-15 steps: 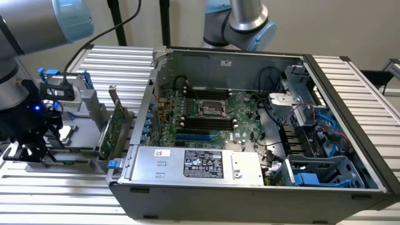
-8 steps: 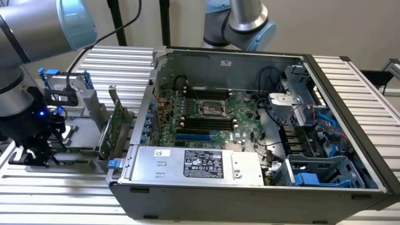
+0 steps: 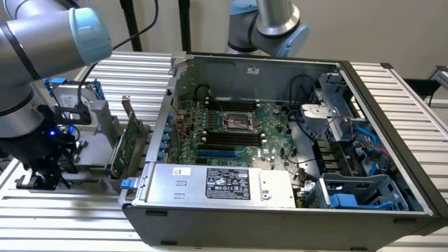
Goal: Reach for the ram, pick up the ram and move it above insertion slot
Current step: 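Pick up the ram and move it above insertion slot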
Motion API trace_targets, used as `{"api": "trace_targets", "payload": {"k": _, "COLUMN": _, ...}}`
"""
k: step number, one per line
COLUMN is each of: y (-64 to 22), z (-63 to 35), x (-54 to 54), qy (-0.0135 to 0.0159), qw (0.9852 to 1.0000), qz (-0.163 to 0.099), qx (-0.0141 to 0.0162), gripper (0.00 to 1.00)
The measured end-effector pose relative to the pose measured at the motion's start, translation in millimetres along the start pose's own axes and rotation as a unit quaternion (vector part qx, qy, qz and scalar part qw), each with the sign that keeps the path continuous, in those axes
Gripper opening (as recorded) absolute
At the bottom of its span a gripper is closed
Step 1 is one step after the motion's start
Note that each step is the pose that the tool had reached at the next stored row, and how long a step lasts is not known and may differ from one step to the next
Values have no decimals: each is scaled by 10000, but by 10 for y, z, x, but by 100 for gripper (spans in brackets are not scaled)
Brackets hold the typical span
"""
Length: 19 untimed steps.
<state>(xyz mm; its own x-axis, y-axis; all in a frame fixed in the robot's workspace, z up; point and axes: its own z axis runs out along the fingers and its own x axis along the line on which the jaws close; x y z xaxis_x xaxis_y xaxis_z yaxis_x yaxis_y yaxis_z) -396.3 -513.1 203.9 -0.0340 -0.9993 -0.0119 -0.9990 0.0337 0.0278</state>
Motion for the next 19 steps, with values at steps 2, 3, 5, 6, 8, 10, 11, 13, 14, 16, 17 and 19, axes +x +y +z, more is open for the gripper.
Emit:
{"api": "trace_targets", "payload": {"k": 2, "y": -1, "z": 31, "x": 0, "qy": 1, "qw": 10000, "qz": -24, "qx": -1, "gripper": 42}}
{"api": "trace_targets", "payload": {"k": 3, "y": -1, "z": 42, "x": 1, "qy": 1, "qw": 10000, "qz": -38, "qx": -1, "gripper": 42}}
{"api": "trace_targets", "payload": {"k": 5, "y": -1, "z": 49, "x": 1, "qy": 3, "qw": 10000, "qz": -60, "qx": -2, "gripper": 42}}
{"api": "trace_targets", "payload": {"k": 6, "y": -1, "z": 51, "x": 1, "qy": 3, "qw": 10000, "qz": -69, "qx": -2, "gripper": 42}}
{"api": "trace_targets", "payload": {"k": 8, "y": -1, "z": 57, "x": 1, "qy": 2, "qw": 10000, "qz": -79, "qx": -1, "gripper": 42}}
{"api": "trace_targets", "payload": {"k": 10, "y": -1, "z": 61, "x": 0, "qy": 2, "qw": 10000, "qz": -84, "qx": -1, "gripper": 42}}
{"api": "trace_targets", "payload": {"k": 11, "y": -1, "z": 64, "x": 0, "qy": 2, "qw": 10000, "qz": -86, "qx": -1, "gripper": 42}}
{"api": "trace_targets", "payload": {"k": 13, "y": -1, "z": 71, "x": 0, "qy": 2, "qw": 10000, "qz": -90, "qx": 0, "gripper": 40}}
{"api": "trace_targets", "payload": {"k": 14, "y": -1, "z": 74, "x": -1, "qy": 2, "qw": 10000, "qz": -91, "qx": -1, "gripper": 34}}
{"api": "trace_targets", "payload": {"k": 16, "y": -1, "z": 78, "x": 0, "qy": 3, "qw": 10000, "qz": -94, "qx": -2, "gripper": 34}}
{"api": "trace_targets", "payload": {"k": 17, "y": -1, "z": 81, "x": 0, "qy": 3, "qw": 10000, "qz": -95, "qx": -2, "gripper": 27}}
{"api": "trace_targets", "payload": {"k": 19, "y": -1, "z": 82, "x": -1, "qy": 3, "qw": 10000, "qz": -95, "qx": -2, "gripper": 27}}
